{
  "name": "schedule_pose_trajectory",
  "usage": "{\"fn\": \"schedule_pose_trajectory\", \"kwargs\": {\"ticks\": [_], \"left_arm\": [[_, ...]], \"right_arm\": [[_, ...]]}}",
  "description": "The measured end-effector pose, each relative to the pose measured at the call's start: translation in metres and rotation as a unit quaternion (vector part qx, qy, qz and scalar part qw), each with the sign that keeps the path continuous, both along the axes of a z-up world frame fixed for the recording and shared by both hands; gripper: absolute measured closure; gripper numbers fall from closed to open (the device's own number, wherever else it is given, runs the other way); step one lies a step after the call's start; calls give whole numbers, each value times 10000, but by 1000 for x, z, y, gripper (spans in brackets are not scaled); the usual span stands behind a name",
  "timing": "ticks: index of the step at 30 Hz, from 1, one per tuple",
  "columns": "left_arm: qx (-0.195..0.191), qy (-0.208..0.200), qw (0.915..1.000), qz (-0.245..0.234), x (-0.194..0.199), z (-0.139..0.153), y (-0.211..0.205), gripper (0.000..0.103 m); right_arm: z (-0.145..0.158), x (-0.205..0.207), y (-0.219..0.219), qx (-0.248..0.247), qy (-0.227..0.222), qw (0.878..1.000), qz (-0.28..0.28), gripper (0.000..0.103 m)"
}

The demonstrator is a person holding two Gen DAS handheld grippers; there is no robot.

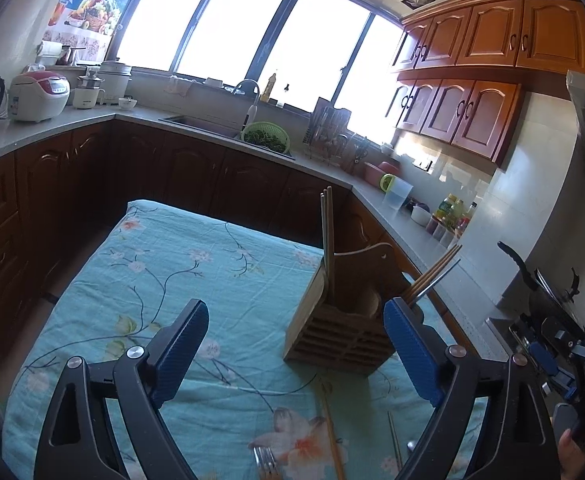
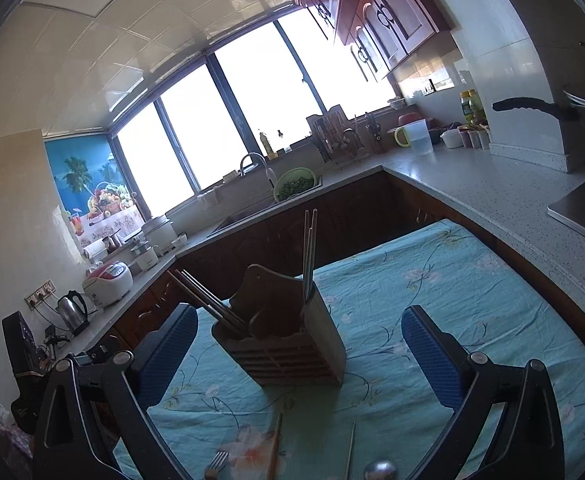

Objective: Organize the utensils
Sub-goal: 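Move both open tools back to the metal fork and spoon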

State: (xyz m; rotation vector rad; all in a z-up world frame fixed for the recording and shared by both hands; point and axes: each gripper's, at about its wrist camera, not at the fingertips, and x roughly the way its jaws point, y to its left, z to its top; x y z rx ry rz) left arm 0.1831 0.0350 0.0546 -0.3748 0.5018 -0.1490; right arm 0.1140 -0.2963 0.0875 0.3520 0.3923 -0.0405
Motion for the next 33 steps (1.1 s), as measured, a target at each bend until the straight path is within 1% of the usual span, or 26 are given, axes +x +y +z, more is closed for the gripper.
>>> {"fn": "schedule_pose_trajectory", "kwargs": {"ticks": [3, 8, 13, 17, 27, 33], "left_arm": [[11, 78, 10000, -21, -17, 0, 0, 13], [-29, 301, 9995, -70, -40, -10, 4, 13], [-6, 594, 9982, -43, -54, -16, 8, 13], [-51, 740, 9972, 3, -65, -21, 14, 13], [-84, 1255, 9920, -99, -73, -44, 8, 13], [3, 1428, 9895, -210, -64, -53, -1, 13]], "right_arm": [[-8, -15, 4, -32, 151, 9999, 42, 0], [-20, -39, 12, -189, 334, 9992, 61, 0], [-34, -58, 14, -223, 465, 9987, 21, 0], [-44, -69, 14, -236, 591, 9980, -22, 0], [-76, -81, 17, -317, 1045, 9940, 6, 0], [-89, -79, 17, -349, 1253, 9915, 38, 1]]}}
